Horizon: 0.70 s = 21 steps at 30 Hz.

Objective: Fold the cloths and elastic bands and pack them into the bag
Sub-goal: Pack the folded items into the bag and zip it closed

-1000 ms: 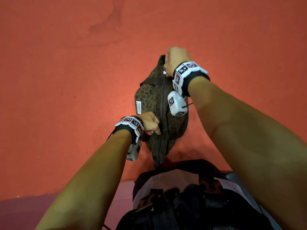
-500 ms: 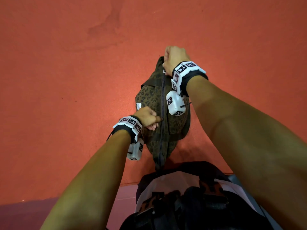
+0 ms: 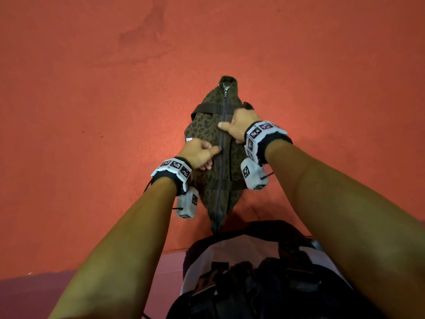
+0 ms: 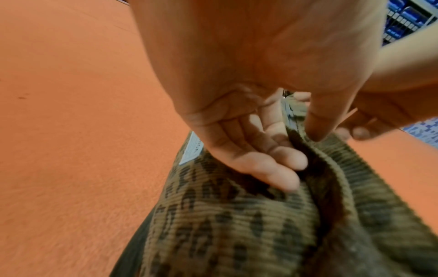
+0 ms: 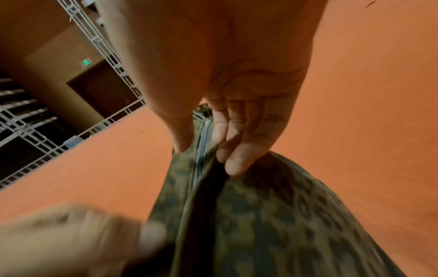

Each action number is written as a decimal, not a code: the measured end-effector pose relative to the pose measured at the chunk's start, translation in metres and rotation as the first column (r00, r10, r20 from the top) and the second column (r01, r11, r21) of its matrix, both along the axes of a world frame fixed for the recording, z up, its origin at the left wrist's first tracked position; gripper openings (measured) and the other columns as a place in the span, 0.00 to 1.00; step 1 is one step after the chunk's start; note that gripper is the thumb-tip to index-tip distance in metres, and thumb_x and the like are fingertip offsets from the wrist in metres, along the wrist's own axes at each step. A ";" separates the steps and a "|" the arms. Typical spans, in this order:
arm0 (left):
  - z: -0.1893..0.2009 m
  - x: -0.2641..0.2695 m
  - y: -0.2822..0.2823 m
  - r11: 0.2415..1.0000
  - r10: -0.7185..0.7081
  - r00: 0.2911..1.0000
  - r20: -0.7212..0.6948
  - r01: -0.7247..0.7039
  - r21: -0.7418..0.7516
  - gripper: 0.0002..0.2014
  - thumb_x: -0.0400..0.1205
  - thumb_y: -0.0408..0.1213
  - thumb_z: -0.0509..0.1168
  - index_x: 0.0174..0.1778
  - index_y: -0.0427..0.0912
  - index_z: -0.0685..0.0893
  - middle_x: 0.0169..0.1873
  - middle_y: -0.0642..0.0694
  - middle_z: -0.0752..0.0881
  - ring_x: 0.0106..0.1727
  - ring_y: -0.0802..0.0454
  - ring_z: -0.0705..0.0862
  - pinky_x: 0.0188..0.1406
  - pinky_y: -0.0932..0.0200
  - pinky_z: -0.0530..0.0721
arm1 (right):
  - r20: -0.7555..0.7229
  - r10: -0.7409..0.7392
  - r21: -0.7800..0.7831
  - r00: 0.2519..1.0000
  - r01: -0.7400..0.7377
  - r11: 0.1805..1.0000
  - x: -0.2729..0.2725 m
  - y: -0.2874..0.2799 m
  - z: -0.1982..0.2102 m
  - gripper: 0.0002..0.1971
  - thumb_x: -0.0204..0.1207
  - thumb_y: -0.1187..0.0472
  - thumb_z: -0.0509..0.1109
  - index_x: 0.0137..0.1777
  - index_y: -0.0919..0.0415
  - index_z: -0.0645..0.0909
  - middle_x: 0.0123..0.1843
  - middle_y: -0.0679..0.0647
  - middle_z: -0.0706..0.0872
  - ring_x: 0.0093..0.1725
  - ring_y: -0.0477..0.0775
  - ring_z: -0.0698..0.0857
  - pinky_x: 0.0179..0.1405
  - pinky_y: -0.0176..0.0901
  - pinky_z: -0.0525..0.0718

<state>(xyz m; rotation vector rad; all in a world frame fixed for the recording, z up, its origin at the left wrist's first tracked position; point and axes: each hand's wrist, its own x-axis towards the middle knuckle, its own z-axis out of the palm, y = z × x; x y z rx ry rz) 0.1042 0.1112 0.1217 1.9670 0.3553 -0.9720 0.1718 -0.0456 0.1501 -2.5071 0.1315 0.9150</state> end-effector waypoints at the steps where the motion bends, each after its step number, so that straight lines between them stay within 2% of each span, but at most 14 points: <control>1: 0.001 0.003 0.001 1.000 0.020 0.999 0.037 -0.021 0.012 0.13 0.86 0.39 0.63 0.34 0.42 0.77 0.25 0.43 0.85 0.23 0.51 0.84 0.23 0.60 0.82 | -0.017 0.002 0.024 1.000 -0.002 1.000 -0.009 0.001 -0.001 0.22 0.78 0.39 0.68 0.31 0.55 0.73 0.34 0.57 0.86 0.37 0.61 0.88 0.41 0.51 0.89; 2: 0.002 0.007 0.002 0.999 0.039 0.996 0.075 -0.041 0.027 0.12 0.86 0.38 0.60 0.36 0.43 0.77 0.27 0.43 0.85 0.25 0.50 0.85 0.23 0.59 0.81 | -0.024 -0.012 0.058 1.000 0.013 0.998 -0.018 0.003 -0.001 0.19 0.79 0.43 0.68 0.34 0.56 0.74 0.35 0.57 0.86 0.37 0.61 0.89 0.41 0.52 0.89; 4: 0.004 0.020 0.004 0.995 0.084 0.987 0.140 -0.090 0.042 0.12 0.87 0.37 0.55 0.39 0.44 0.77 0.30 0.44 0.84 0.28 0.48 0.84 0.24 0.58 0.81 | 0.002 -0.052 0.107 0.999 0.051 0.993 -0.032 0.006 -0.004 0.12 0.79 0.51 0.68 0.48 0.60 0.74 0.42 0.59 0.88 0.39 0.62 0.90 0.42 0.54 0.90; 5: 0.006 0.027 0.003 0.994 0.098 0.983 0.155 -0.105 0.036 0.13 0.88 0.37 0.53 0.39 0.43 0.77 0.30 0.44 0.84 0.29 0.46 0.83 0.25 0.57 0.81 | 0.022 -0.088 0.129 0.996 0.084 0.988 -0.039 0.006 -0.005 0.14 0.77 0.54 0.69 0.55 0.61 0.72 0.45 0.60 0.88 0.40 0.62 0.90 0.42 0.55 0.89; 7: 0.010 0.041 -0.001 0.995 0.094 0.982 0.161 -0.098 0.017 0.13 0.89 0.40 0.54 0.41 0.42 0.77 0.31 0.43 0.84 0.31 0.45 0.83 0.28 0.53 0.84 | -0.004 -0.185 0.186 0.983 0.183 0.965 -0.052 0.006 -0.005 0.19 0.74 0.54 0.74 0.56 0.62 0.70 0.43 0.60 0.89 0.37 0.59 0.90 0.39 0.53 0.90; 9: 0.015 0.051 -0.008 0.999 0.025 0.985 0.173 -0.031 0.036 0.15 0.87 0.49 0.59 0.42 0.41 0.77 0.31 0.43 0.85 0.32 0.44 0.85 0.32 0.50 0.87 | -0.106 -0.201 0.182 0.974 0.217 0.959 -0.064 0.005 0.002 0.20 0.71 0.48 0.77 0.49 0.62 0.76 0.37 0.58 0.89 0.31 0.56 0.90 0.36 0.49 0.91; 11: 0.018 0.058 -0.015 0.993 -0.074 0.980 0.187 0.055 0.103 0.23 0.82 0.60 0.64 0.38 0.41 0.77 0.29 0.42 0.87 0.29 0.45 0.86 0.31 0.52 0.88 | -0.181 -0.054 0.072 0.982 0.068 0.995 -0.076 0.008 0.008 0.26 0.68 0.35 0.75 0.40 0.60 0.80 0.36 0.56 0.88 0.35 0.57 0.89 0.41 0.49 0.90; 13: 0.018 0.063 -0.023 0.957 -0.219 0.959 0.179 0.175 0.231 0.29 0.76 0.68 0.66 0.29 0.43 0.78 0.25 0.41 0.88 0.26 0.46 0.86 0.30 0.55 0.86 | -0.176 0.056 -0.059 0.983 -0.067 0.996 -0.087 0.015 0.010 0.32 0.66 0.27 0.70 0.43 0.59 0.80 0.44 0.55 0.85 0.44 0.60 0.87 0.47 0.50 0.87; 14: 0.017 0.064 -0.027 0.932 -0.276 0.948 0.161 0.222 0.288 0.30 0.74 0.70 0.66 0.26 0.43 0.79 0.25 0.41 0.88 0.26 0.46 0.87 0.30 0.55 0.86 | -0.155 0.092 -0.107 0.984 -0.109 0.988 -0.092 0.020 0.008 0.31 0.68 0.27 0.68 0.48 0.58 0.81 0.48 0.55 0.85 0.49 0.62 0.86 0.50 0.51 0.86; 16: 0.011 0.065 -0.030 0.903 -0.311 0.942 0.128 0.251 0.348 0.28 0.75 0.66 0.69 0.29 0.41 0.82 0.26 0.40 0.89 0.28 0.45 0.89 0.33 0.53 0.89 | -0.110 0.123 -0.160 0.986 -0.140 0.977 -0.099 0.029 0.005 0.26 0.74 0.35 0.67 0.57 0.57 0.83 0.58 0.58 0.85 0.58 0.64 0.85 0.55 0.52 0.83; 18: 0.004 0.064 -0.032 0.880 -0.325 0.937 0.132 0.248 0.405 0.23 0.80 0.57 0.68 0.32 0.40 0.83 0.32 0.38 0.90 0.34 0.40 0.90 0.38 0.50 0.90 | -0.085 0.112 -0.153 0.990 -0.124 0.980 -0.103 0.032 0.003 0.21 0.78 0.42 0.65 0.59 0.58 0.83 0.61 0.60 0.85 0.60 0.66 0.85 0.56 0.52 0.83; 21: 0.004 0.065 -0.030 0.833 -0.379 0.911 0.165 0.257 0.490 0.19 0.82 0.50 0.66 0.30 0.41 0.77 0.40 0.38 0.86 0.43 0.37 0.84 0.39 0.52 0.81 | -0.068 0.122 -0.112 0.990 -0.129 0.985 -0.106 0.030 0.002 0.17 0.80 0.48 0.63 0.57 0.60 0.83 0.61 0.61 0.85 0.59 0.67 0.85 0.55 0.51 0.82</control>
